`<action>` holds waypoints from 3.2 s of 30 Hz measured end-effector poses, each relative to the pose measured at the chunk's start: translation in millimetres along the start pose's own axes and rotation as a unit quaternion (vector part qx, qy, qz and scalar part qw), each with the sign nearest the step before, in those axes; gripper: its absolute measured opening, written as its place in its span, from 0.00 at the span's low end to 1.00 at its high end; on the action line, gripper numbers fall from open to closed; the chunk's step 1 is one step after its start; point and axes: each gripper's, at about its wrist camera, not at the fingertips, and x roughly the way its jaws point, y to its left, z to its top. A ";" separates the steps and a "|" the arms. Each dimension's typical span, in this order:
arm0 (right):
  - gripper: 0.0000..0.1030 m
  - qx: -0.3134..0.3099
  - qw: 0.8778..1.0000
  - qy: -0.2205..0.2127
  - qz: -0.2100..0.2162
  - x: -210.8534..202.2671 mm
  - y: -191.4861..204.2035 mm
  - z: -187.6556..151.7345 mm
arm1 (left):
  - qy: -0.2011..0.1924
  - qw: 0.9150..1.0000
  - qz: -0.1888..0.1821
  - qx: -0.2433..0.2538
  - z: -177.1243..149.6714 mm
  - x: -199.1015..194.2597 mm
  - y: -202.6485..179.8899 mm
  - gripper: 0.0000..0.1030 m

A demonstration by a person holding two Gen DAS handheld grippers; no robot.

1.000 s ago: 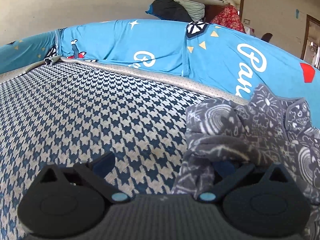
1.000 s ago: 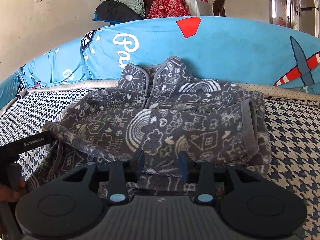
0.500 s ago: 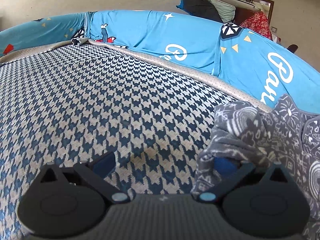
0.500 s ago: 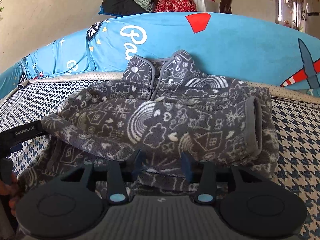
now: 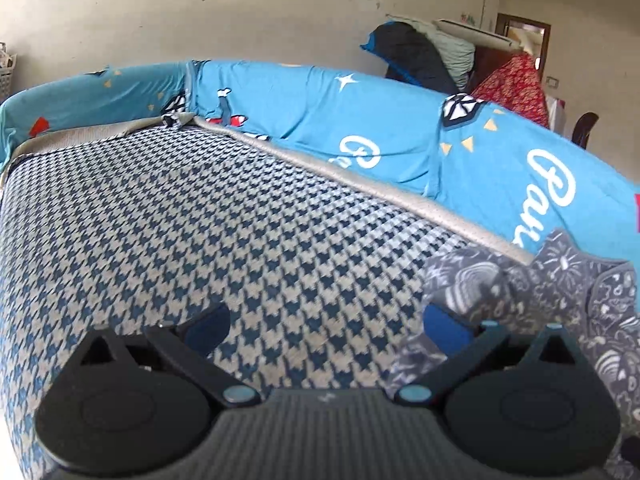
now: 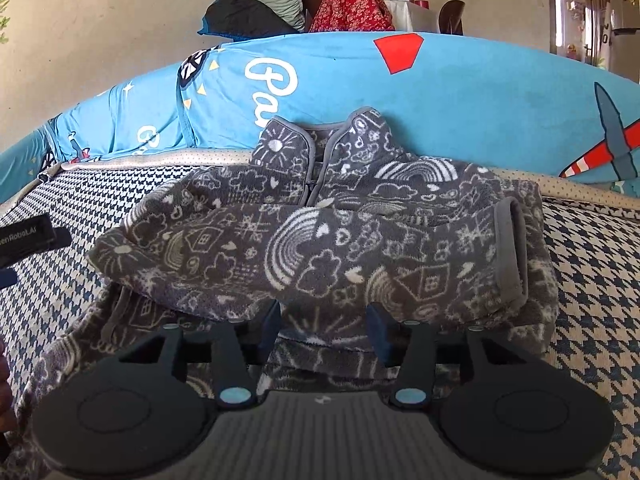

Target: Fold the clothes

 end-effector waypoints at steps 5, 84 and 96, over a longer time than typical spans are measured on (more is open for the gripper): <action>0.45 -0.012 0.999 -0.034 -0.003 -10.1 0.0 2.8 | 0.004 0.999 -0.047 0.017 -2.5 3.9 -29.9 1.00; 0.52 0.099 0.995 -0.022 -0.024 2.3 -61.0 9.1 | 0.101 0.971 -0.147 0.162 -56.6 38.3 -102.9 1.00; 0.54 0.106 0.993 -0.023 -0.036 -25.5 -60.1 13.6 | 0.096 0.970 -0.128 0.185 -51.0 12.6 -116.8 1.00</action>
